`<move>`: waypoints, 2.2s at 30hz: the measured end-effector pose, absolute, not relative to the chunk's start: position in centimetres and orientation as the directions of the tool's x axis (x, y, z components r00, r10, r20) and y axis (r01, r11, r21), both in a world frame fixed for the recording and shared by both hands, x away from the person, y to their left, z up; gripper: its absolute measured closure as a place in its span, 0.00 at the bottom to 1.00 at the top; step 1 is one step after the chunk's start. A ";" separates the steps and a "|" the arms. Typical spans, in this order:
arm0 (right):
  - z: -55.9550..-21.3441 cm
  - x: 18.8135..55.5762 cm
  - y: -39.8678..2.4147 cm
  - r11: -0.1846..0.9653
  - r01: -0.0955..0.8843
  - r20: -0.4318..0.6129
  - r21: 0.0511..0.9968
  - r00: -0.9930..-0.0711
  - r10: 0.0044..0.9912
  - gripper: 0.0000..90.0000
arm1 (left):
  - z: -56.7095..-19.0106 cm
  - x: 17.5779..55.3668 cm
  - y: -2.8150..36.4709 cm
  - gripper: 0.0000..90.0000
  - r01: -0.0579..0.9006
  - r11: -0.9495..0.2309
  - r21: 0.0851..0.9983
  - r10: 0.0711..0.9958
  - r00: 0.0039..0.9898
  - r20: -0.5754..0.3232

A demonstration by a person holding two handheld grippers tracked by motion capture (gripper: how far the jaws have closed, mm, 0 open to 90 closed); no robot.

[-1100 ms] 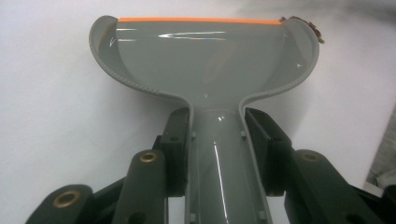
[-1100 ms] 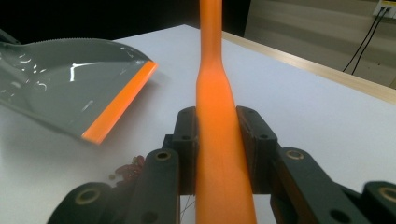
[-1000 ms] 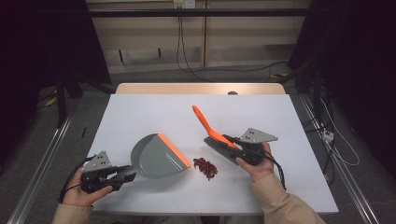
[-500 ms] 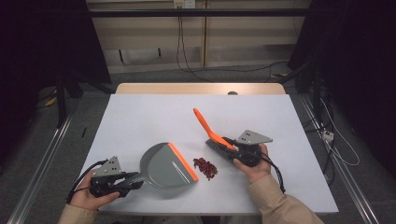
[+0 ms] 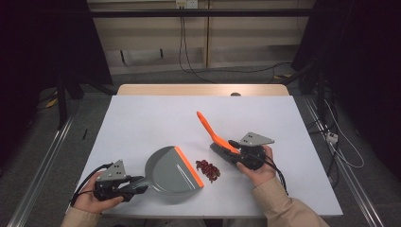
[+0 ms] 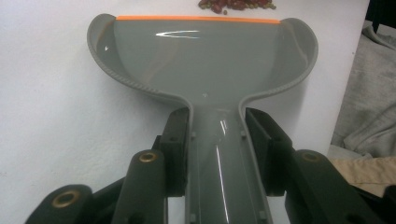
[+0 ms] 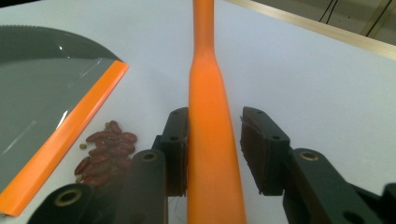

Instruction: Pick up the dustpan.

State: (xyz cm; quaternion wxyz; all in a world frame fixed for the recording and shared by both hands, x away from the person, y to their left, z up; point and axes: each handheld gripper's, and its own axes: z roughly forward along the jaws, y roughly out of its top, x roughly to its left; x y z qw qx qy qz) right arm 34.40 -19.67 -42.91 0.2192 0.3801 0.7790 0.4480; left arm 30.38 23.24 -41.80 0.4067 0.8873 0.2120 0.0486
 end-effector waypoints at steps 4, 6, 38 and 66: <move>-42.9 34.3 -19.8 0.317 0.428 0.008 0.846 -0.605 0.796 0.79 | -41.7 30.2 23.0 0.69 0.326 -0.593 0.736 0.401 0.913 -0.081; -42.7 34.1 -19.6 0.318 0.447 0.010 0.836 -0.593 0.805 0.79 | -41.7 30.2 22.9 0.69 0.326 -0.590 0.739 0.398 0.913 -0.085; -43.2 30.7 -15.1 0.276 0.466 -0.005 0.841 -0.504 0.864 0.79 | -41.8 30.2 21.4 0.69 0.315 -0.612 0.725 0.359 0.928 -0.101; -43.8 29.1 -12.8 0.143 0.508 0.135 0.849 -0.472 0.871 0.77 | -42.1 30.1 19.8 0.69 0.320 -0.617 0.719 0.352 0.929 -0.113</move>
